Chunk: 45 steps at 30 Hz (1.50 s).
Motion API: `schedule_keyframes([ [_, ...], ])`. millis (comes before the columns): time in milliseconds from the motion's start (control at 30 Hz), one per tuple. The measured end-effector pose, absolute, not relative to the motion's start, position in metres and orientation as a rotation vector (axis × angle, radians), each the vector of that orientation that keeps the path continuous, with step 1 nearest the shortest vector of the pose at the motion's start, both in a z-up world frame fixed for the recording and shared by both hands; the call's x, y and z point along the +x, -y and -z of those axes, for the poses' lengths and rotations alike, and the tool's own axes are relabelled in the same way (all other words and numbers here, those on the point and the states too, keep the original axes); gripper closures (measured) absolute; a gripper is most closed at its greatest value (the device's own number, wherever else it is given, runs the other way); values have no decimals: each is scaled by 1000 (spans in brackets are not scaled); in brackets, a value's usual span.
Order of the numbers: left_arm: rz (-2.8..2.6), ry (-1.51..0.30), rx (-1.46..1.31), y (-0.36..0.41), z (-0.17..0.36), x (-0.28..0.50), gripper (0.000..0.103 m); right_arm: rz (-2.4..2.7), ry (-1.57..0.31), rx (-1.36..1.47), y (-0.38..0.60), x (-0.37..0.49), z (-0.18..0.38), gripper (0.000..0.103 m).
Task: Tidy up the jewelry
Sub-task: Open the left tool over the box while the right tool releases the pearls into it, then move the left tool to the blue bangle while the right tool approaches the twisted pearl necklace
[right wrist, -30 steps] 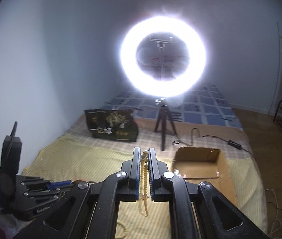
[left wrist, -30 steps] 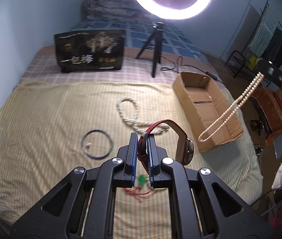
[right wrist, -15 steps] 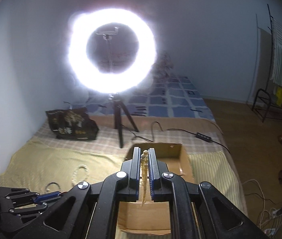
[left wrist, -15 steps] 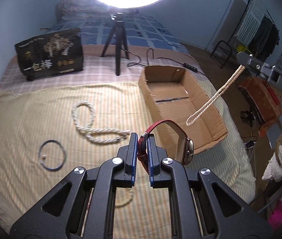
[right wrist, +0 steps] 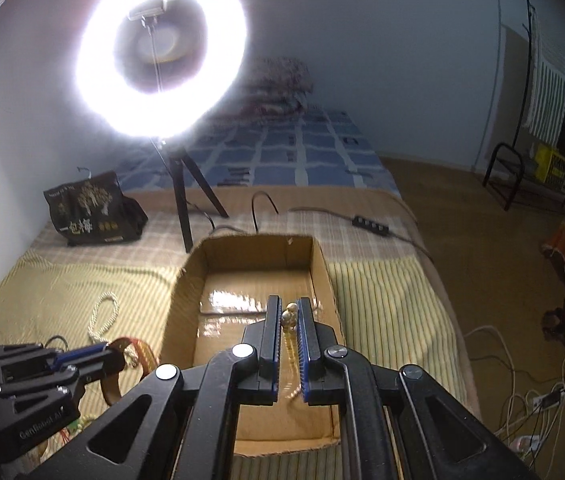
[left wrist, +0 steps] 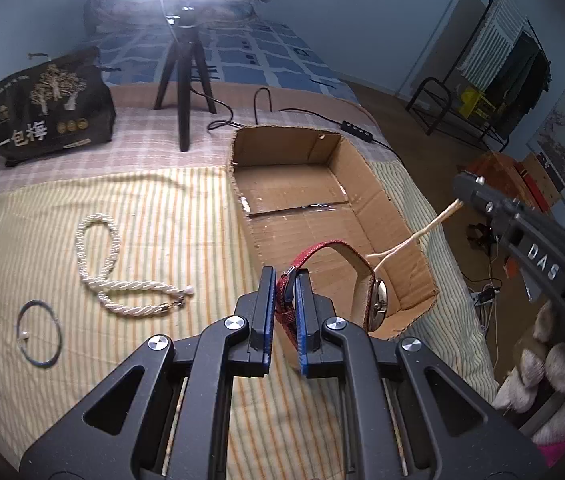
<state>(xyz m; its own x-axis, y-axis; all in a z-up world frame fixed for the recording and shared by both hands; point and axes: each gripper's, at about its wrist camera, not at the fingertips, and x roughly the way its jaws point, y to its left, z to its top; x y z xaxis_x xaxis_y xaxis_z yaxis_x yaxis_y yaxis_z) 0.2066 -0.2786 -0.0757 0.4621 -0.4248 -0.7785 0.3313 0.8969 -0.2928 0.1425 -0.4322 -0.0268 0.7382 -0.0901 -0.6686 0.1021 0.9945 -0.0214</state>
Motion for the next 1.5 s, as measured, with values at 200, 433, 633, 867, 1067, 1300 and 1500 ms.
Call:
schedule_keyframes([
  [200,493,-982,-110,288,82,213,85,104,-753,61,443,142,35,78],
  [433,491,-958,-75,284,75,209,56,144,-741,44,440,141,37,23],
  [633,473,-953,-44,273,75,205,56,148,-741,48,438,141,34,18],
  [867,424,-933,-31,247,68,203,56,148,-746,62,435,136,33,12],
  [1067,371,-904,0,216,60,202,56,136,-744,80,424,131,31,0],
  [1300,287,-907,1,155,56,208,56,51,-792,115,397,135,32,0],
  [1500,221,-932,-42,102,59,212,48,-58,-831,122,358,140,38,0],
])
